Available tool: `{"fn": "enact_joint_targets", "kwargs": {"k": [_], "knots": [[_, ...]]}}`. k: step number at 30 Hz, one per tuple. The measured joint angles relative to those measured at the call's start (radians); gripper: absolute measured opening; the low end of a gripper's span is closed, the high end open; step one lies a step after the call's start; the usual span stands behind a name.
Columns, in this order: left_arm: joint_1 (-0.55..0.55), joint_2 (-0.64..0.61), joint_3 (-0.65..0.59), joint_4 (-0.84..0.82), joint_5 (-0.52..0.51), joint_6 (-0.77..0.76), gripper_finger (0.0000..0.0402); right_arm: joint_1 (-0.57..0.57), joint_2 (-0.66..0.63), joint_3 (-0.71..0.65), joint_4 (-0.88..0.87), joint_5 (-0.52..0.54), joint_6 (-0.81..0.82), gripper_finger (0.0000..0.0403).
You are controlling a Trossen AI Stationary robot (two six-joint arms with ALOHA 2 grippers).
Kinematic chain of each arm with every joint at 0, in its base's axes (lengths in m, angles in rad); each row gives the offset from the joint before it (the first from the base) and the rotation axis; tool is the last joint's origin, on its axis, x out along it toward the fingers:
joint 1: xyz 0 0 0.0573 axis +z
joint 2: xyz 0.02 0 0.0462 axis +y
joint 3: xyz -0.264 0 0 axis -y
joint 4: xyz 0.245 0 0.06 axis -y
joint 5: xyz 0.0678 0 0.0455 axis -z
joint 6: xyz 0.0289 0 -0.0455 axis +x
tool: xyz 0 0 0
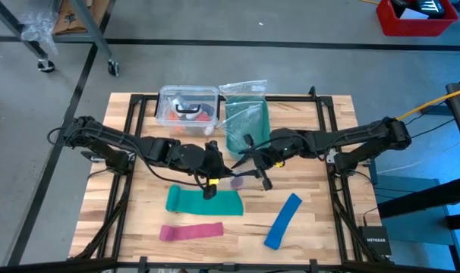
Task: Roll bandage
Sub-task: Close the transparent zip bag
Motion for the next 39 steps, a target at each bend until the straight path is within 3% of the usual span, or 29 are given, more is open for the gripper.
{"fn": "enact_joint_targets", "kwargs": {"k": [12,22,30,39], "knots": [[0.001,0.0,0.0,0.015,0.0,0.006,0.0,0.0,-0.001,0.0,0.003,-0.001,0.0,0.0113],[-0.001,0.0,0.0,0.014,0.001,0.007,0.0,0.0,-0.001,0.0,0.0,-0.048,0.0,0.0014],[-0.001,0.0,0.0,0.013,0.001,0.016,0.0,-0.001,-0.002,0.001,-0.038,-0.058,0.039,0.0044],[-0.003,0.0,0.0,-0.016,0.001,0.011,0.0,-0.001,-0.002,0.001,-0.078,-0.06,0.04,0.0013]]}}
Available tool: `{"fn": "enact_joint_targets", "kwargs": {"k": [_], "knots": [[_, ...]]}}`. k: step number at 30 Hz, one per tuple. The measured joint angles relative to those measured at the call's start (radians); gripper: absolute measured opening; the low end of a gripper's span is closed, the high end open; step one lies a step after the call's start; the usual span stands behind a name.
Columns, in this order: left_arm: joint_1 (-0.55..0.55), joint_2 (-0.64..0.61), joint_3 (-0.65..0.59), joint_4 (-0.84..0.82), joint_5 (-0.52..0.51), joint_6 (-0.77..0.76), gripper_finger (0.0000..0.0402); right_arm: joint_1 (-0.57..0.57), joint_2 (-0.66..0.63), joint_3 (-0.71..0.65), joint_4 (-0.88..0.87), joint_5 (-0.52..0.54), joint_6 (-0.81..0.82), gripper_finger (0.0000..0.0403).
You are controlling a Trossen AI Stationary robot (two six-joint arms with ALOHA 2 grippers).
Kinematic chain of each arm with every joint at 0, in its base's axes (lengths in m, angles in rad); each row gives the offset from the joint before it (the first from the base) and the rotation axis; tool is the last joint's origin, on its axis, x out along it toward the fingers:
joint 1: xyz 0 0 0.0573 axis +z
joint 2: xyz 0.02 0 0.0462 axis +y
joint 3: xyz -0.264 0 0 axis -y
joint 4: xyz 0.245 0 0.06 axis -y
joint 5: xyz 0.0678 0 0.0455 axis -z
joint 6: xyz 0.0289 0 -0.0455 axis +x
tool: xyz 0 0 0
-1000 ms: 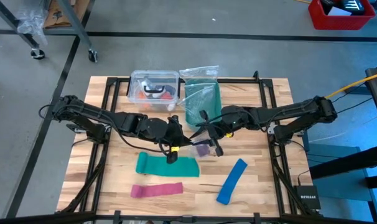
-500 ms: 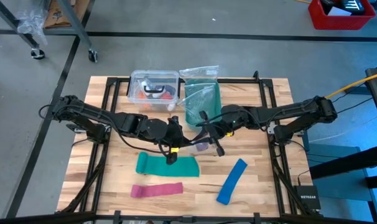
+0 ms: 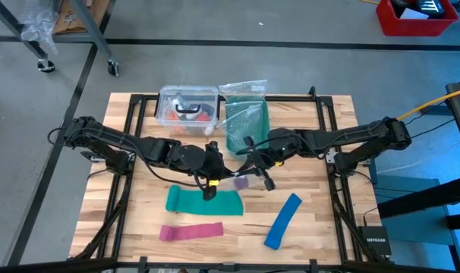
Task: Roll bandage
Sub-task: Close the transparent zip bag
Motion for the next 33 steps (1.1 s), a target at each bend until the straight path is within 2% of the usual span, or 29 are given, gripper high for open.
{"fn": "enact_joint_targets", "kwargs": {"k": [9,20,23,30,33], "knots": [[-0.015,0.0,0.0,-0.021,-0.002,0.006,0.0,0.001,0.0,-0.002,-0.04,-0.028,0.0,0.0018],[-0.016,-0.002,0.0,-0.005,0.008,-0.003,0.0003,0.002,0.0,-0.002,0.032,-0.017,0.0,0.0014],[-0.016,-0.002,0.0,0.007,0.008,0.005,0.0021,0.001,0.0,-0.002,0.033,-0.015,0.0,0.0006],[-0.015,-0.002,0.0,0.037,0.008,0.028,0.0102,0.001,0.0,-0.002,0.039,-0.004,0.0,0.001],[-0.015,-0.002,0.0,0.037,0.008,0.021,0.0124,0.0,0.0,-0.002,0.039,0.019,-0.002,0.0007]]}}
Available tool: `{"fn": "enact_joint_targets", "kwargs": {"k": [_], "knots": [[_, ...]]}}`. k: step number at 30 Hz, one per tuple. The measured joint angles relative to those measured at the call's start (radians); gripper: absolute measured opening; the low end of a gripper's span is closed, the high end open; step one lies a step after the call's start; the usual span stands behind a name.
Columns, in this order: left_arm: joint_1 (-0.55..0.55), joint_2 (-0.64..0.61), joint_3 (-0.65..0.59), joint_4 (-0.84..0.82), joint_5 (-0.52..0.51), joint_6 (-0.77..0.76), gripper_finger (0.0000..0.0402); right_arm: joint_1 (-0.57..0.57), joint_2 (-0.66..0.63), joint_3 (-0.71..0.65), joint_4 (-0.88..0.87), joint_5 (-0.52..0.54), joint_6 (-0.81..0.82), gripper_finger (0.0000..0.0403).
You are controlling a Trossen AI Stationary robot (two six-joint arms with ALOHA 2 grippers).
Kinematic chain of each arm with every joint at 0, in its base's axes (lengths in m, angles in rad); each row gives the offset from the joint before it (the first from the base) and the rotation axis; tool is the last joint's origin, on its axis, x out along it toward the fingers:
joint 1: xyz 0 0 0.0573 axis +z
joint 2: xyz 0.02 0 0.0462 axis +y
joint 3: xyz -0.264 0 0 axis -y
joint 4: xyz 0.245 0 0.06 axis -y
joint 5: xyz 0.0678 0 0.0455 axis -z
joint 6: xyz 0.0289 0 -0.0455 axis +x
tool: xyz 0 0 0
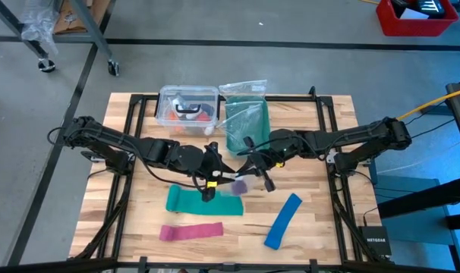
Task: Roll bandage
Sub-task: Close the transparent zip bag
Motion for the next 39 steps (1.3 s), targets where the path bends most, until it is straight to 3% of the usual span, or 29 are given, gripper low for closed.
{"fn": "enact_joint_targets", "kwargs": {"k": [8,19,28,39], "knots": [[0.007,0.0,0.0,-0.004,0.0,-0.003,0.0121,0.0,0.0,0.0,-0.001,0.007,-0.009,0.0009],[0.007,0.0,0.0,0.001,0.0,0.023,0.0006,0.001,0.0,0.0,0.035,-0.027,-0.009,0.0008],[0.007,0.0,0.0,-0.001,0.001,0.028,0.0001,0.0,0.0,0.0,0.038,-0.043,-0.009,0.0025],[0.005,0.0,0.001,-0.004,0.001,0.022,0.0,0.0,0.0,0.0,0.04,-0.071,0.03,0.0087]]}}
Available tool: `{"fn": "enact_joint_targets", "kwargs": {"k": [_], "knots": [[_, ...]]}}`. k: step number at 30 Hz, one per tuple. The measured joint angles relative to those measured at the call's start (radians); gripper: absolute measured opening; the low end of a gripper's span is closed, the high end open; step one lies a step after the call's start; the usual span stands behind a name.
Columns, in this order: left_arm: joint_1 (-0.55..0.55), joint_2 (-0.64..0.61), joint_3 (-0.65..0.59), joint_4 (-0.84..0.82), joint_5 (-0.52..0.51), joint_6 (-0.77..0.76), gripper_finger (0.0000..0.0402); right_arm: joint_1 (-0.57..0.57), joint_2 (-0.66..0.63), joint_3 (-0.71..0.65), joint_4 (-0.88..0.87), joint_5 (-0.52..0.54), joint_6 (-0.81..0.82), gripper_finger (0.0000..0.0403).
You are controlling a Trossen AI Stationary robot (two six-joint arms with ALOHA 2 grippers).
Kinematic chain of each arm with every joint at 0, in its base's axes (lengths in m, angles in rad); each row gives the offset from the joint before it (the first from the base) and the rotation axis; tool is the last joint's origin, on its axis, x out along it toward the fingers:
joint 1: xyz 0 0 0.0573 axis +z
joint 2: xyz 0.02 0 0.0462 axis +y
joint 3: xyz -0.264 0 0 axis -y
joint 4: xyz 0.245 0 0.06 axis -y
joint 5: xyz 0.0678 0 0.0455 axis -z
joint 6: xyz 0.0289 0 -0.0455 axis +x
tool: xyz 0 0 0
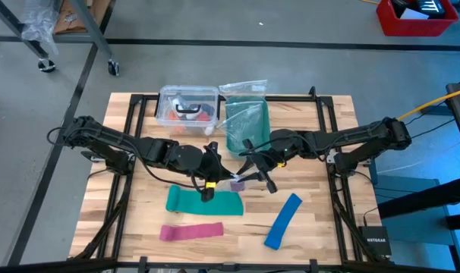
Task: Roll bandage
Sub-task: Close the transparent zip bag
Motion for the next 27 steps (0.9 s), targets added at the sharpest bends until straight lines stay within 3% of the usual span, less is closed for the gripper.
{"fn": "enact_joint_targets", "kwargs": {"k": [27], "knots": [[-0.001,0.0,0.0,-0.005,-0.003,-0.001,0.0,0.001,0.0,0.0,0.04,0.079,-0.002,0.0078]]}}
